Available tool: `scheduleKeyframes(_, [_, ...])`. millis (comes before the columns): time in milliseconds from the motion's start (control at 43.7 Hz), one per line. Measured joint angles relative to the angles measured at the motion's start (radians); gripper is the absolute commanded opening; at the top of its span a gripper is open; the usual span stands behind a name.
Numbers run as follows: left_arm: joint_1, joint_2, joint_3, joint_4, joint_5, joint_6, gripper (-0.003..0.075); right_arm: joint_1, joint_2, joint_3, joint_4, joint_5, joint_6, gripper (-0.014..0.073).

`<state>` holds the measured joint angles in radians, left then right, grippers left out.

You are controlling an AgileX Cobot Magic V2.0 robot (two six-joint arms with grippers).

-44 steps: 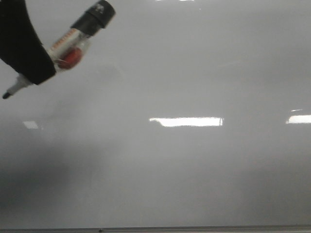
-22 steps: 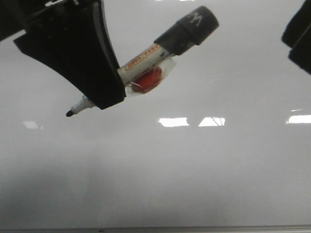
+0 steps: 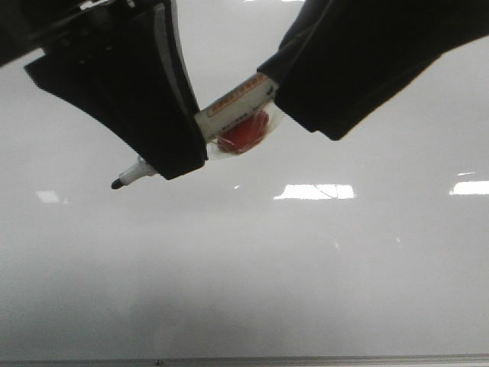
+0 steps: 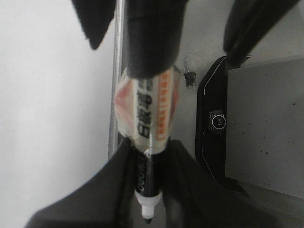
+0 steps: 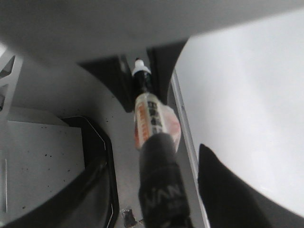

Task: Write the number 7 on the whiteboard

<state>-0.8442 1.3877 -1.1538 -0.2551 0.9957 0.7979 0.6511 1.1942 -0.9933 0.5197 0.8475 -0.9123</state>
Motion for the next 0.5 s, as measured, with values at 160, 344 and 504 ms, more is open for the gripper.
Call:
scheduleKeyframes(160, [0.000, 0.000, 0.000, 0.000, 0.000, 0.000, -0.0020, 0.004, 0.005, -0.008, 0.014, -0.005, 0.000, 0.0309])
scheduleKeyframes(344, [0.000, 0.000, 0.000, 0.003, 0.000, 0.002, -0.0019, 0.004, 0.005, -0.008, 0.016, -0.002, -0.002, 0.0071])
scheduleKeyframes(504, [-0.002, 0.000, 0.000, 0.006, 0.002, 0.010, 0.0117, 0.004, 0.005, -0.008, 0.018, 0.005, -0.006, -0.0055])
